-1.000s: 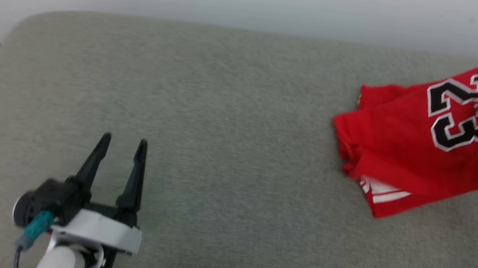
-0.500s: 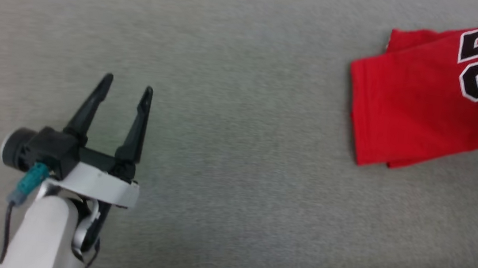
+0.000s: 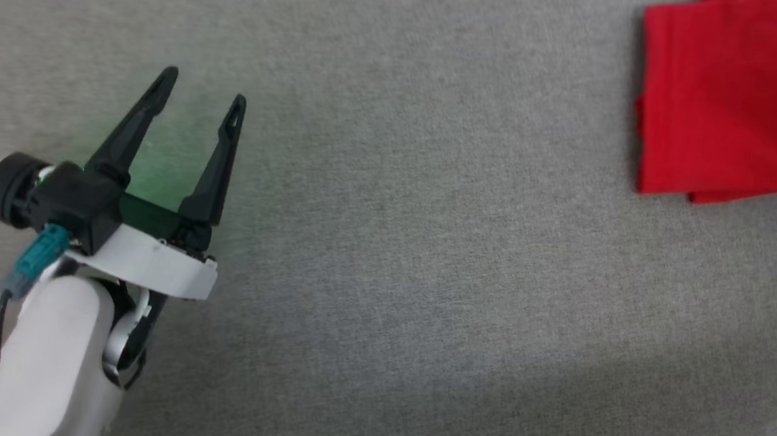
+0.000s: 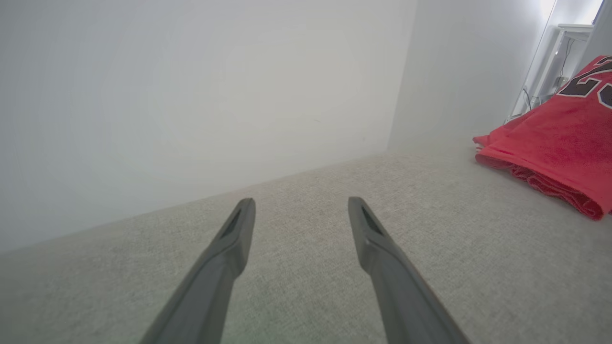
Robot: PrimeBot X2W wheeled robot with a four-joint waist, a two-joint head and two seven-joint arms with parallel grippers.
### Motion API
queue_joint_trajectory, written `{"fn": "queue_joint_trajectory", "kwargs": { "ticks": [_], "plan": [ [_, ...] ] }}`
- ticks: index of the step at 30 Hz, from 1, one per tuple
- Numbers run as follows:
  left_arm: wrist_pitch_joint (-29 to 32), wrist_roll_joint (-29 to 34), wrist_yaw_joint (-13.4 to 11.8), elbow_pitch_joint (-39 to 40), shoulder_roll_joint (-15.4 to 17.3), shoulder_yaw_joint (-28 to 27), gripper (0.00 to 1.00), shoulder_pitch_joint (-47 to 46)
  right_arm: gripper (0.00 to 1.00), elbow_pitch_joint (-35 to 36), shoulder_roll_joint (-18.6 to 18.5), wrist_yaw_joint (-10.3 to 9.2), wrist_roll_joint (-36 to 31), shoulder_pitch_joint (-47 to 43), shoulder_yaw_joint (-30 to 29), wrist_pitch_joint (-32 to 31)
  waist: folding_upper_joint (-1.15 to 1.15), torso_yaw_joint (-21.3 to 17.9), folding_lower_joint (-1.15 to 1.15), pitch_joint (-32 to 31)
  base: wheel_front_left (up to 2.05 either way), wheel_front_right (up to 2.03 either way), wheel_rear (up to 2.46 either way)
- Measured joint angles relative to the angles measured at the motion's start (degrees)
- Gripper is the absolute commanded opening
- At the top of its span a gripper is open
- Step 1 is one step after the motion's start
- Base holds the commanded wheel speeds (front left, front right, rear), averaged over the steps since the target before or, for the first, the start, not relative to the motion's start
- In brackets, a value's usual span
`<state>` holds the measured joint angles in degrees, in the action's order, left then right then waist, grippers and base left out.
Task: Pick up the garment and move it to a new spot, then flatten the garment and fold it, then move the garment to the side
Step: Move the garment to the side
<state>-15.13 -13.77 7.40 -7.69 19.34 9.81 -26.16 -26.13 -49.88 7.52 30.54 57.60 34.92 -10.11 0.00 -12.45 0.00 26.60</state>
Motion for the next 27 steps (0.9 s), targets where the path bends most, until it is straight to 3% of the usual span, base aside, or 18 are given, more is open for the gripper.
{"fn": "queue_joint_trajectory", "kwargs": {
  "ticks": [5, 12, 27],
  "plan": [
    [0.00, -0.26, 0.00, 0.10, 0.90, 0.91, 1.00, -1.40, 0.00, -5.24, -2.01, 0.00, -2.89, 3.48, 3.37, 4.99, 0.00, -1.29, 0.00, 2.74, 0.00, 0.00, 0.00],
    [0.00, -0.63, 0.00, 0.24, 1.79, 2.40, 1.00, -3.27, 0.00, -13.86, -1.86, 0.00, -7.20, 7.31, 6.53, 9.62, 0.00, -1.69, 0.00, 5.91, 0.00, 0.00, 0.00],
    [-0.26, -1.48, 0.24, 1.21, 0.90, 4.61, 1.00, -5.86, 0.00, -32.96, 4.03, 0.00, -13.92, 11.09, 5.27, 13.69, 0.00, 1.86, 0.00, 9.69, 0.00, 0.00, 0.00]
  ]
}}
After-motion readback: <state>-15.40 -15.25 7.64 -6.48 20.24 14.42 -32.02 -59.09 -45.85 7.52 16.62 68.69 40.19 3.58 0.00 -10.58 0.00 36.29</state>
